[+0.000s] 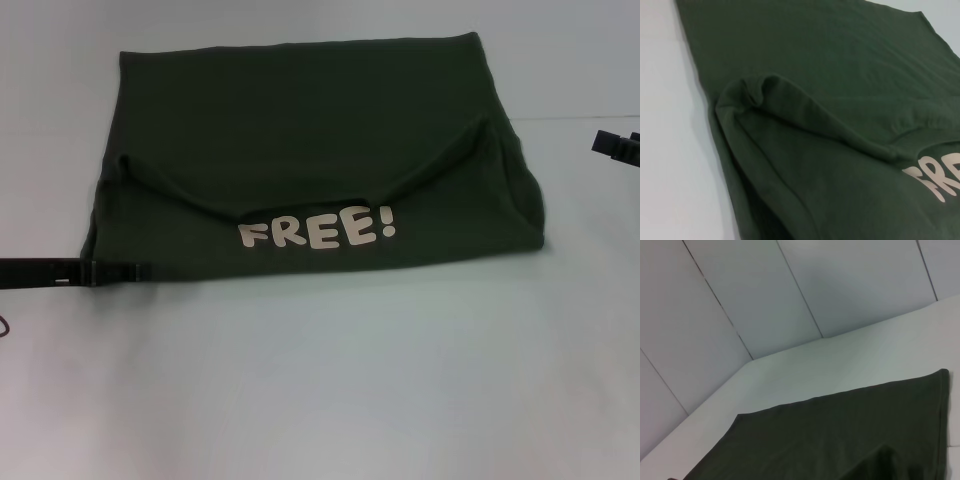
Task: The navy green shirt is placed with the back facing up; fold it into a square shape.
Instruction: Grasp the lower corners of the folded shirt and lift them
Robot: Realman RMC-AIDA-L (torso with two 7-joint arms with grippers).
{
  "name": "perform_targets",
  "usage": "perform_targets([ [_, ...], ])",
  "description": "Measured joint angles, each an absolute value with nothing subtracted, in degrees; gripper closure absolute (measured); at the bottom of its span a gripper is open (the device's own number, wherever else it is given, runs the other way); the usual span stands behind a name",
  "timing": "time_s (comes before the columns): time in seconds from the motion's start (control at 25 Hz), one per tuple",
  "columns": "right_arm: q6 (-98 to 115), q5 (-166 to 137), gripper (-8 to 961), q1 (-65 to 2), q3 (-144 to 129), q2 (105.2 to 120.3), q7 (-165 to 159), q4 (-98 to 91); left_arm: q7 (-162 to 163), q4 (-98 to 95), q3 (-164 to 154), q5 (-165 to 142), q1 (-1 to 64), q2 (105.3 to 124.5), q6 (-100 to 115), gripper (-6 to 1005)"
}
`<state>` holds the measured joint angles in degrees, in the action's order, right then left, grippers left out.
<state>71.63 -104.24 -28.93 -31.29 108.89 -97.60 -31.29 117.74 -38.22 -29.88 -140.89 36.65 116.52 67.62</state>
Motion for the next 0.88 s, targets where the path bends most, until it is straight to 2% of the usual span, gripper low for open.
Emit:
perform_targets([
  [0.4, 71.6, -104.2, 107, -28.8, -31.3, 109.13, -97.6, -31.2, 117.6, -38.4, -30.0, -140.9, 36.6, 116.54, 67.7, 78],
  [0.64, 72.1, -104.2, 108, -28.7, -31.3, 109.16, -97.6, -31.3, 117.5, -38.4, -29.9, -140.9, 36.5, 116.54, 66.7, 123],
  [0.88, 72.5, -104.2, 108, -28.7, -31.3, 109.16, -97.6, -31.3, 117.5, -38.3, -30.0, -140.9, 36.5, 116.54, 65.7, 389],
])
